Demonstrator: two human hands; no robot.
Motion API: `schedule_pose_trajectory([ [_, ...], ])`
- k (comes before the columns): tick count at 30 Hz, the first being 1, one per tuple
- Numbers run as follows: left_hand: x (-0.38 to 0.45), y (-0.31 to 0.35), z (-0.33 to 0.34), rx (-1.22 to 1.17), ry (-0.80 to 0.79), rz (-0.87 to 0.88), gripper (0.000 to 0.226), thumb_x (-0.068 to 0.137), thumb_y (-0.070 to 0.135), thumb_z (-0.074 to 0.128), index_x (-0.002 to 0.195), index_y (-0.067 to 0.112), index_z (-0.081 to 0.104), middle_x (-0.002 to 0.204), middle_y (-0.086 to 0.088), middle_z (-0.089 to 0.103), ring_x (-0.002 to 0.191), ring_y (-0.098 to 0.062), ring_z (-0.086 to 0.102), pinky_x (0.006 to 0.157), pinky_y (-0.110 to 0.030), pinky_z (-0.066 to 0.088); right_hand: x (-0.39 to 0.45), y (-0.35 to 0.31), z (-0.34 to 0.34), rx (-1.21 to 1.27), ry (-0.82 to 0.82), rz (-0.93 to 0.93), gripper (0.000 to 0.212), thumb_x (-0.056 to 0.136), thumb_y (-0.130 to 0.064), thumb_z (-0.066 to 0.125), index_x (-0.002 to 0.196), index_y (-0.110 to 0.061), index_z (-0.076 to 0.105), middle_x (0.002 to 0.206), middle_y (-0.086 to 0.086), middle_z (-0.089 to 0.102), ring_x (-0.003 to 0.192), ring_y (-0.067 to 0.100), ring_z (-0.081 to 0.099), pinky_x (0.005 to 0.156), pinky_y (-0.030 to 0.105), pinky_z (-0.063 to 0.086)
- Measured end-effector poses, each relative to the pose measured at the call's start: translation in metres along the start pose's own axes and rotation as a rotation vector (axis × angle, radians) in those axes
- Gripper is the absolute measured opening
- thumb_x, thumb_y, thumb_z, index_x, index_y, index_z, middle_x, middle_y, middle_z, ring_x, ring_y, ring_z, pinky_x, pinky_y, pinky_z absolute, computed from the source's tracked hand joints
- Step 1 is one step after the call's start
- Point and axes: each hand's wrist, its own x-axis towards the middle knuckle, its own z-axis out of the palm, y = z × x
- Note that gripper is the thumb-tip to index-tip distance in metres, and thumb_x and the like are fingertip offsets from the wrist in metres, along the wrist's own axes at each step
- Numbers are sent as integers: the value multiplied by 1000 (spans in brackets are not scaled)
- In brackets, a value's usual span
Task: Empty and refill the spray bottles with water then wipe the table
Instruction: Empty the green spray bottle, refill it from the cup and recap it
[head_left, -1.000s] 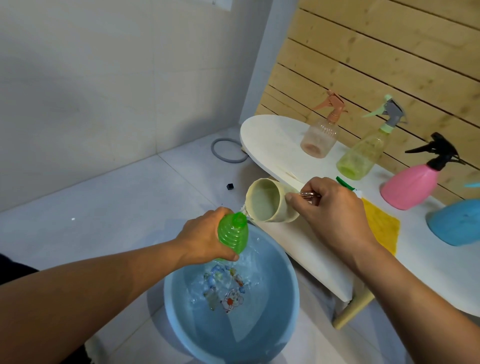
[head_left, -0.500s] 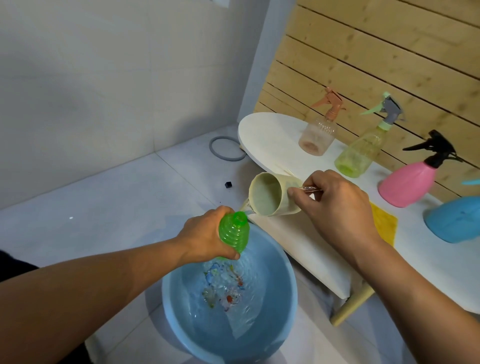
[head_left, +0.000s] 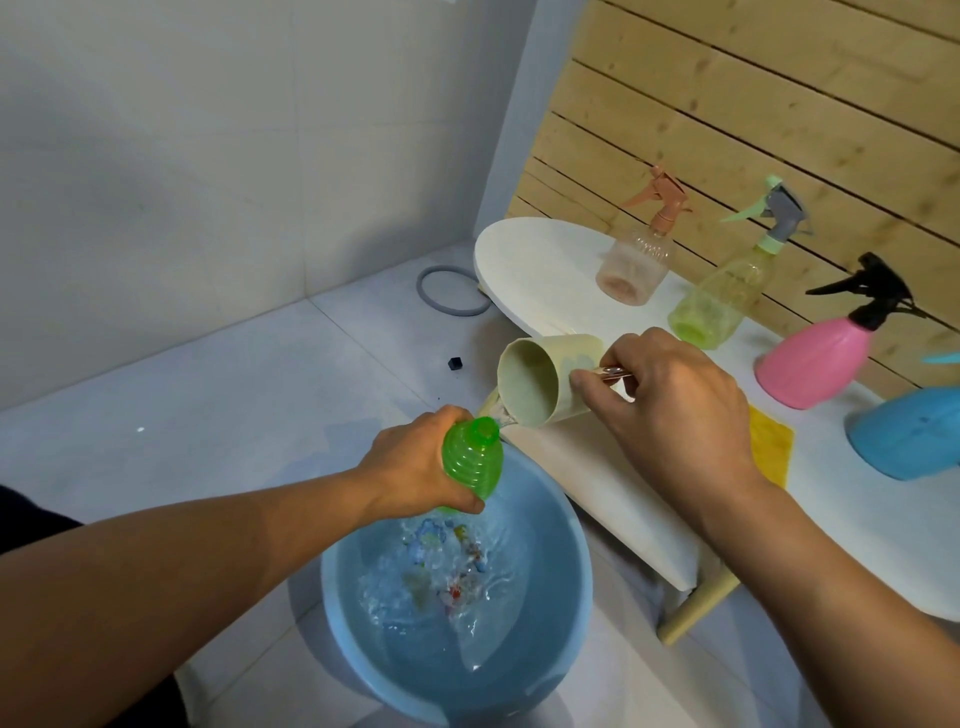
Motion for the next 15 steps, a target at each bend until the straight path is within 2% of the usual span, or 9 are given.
schedule_pose_trajectory([
  [7, 2, 0, 2, -3, 1, 3, 102, 55, 59, 96, 141, 44, 43, 126, 12, 61, 111, -19, 61, 98, -39, 52, -3, -5, 0, -75, 20, -79, 28, 93, -44, 64, 83, -19, 63, 82, -1, 57, 83, 28, 55, 55, 33, 38],
  [15, 3, 0, 3, -9, 8, 12, 102, 57, 58, 97, 142, 44, 42, 127, 13, 60, 113, -19, 60, 99, -37, 51, -7, -8, 0, -186, 86, -193, 27, 94, -41, 67, 82, -16, 65, 78, 1, 56, 74, 29, 55, 51, 28, 26],
])
